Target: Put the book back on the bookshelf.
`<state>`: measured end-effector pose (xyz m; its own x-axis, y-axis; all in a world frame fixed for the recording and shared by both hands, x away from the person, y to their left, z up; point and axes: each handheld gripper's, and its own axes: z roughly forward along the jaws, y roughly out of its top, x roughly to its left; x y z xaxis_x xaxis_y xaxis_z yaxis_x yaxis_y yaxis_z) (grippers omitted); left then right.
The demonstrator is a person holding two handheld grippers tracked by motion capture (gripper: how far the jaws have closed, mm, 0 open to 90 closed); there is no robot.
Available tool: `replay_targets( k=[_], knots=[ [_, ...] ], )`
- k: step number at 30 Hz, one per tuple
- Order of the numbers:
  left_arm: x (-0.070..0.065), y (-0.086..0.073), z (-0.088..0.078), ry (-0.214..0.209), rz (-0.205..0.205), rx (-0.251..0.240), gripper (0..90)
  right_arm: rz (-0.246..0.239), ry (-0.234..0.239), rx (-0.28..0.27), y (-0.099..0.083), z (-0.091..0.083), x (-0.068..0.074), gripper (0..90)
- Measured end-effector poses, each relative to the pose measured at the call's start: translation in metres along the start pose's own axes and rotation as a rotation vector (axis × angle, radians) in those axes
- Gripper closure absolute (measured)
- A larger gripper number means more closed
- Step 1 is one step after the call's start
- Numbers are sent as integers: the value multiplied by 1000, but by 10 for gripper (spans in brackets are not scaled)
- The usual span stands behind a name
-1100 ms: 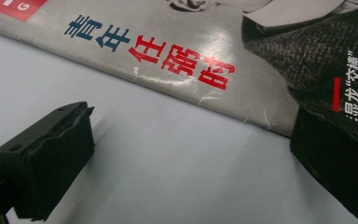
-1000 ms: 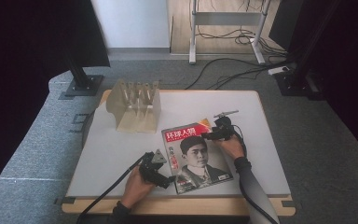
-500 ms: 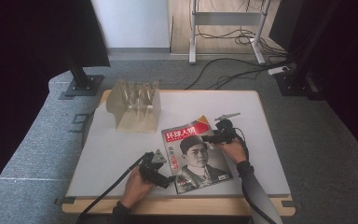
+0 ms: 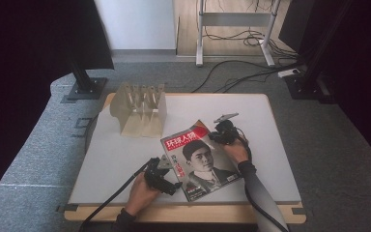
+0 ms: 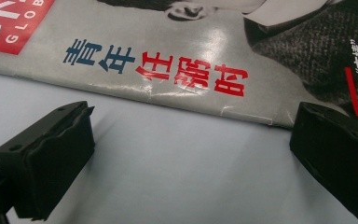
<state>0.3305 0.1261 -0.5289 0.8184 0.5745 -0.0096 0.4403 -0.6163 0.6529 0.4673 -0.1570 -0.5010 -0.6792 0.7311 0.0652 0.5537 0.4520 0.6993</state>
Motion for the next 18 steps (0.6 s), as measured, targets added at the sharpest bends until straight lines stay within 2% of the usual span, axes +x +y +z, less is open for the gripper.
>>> replay_targets(
  k=[7, 18],
  knots=[
    [0, 0, 0, 1, 2, 1, 0, -77, -34, 23, 11, -13, 19, 863],
    [0, 0, 0, -1, 0, 2, 0, -144, -22, -31, 28, -47, 45, 866]
  ],
)
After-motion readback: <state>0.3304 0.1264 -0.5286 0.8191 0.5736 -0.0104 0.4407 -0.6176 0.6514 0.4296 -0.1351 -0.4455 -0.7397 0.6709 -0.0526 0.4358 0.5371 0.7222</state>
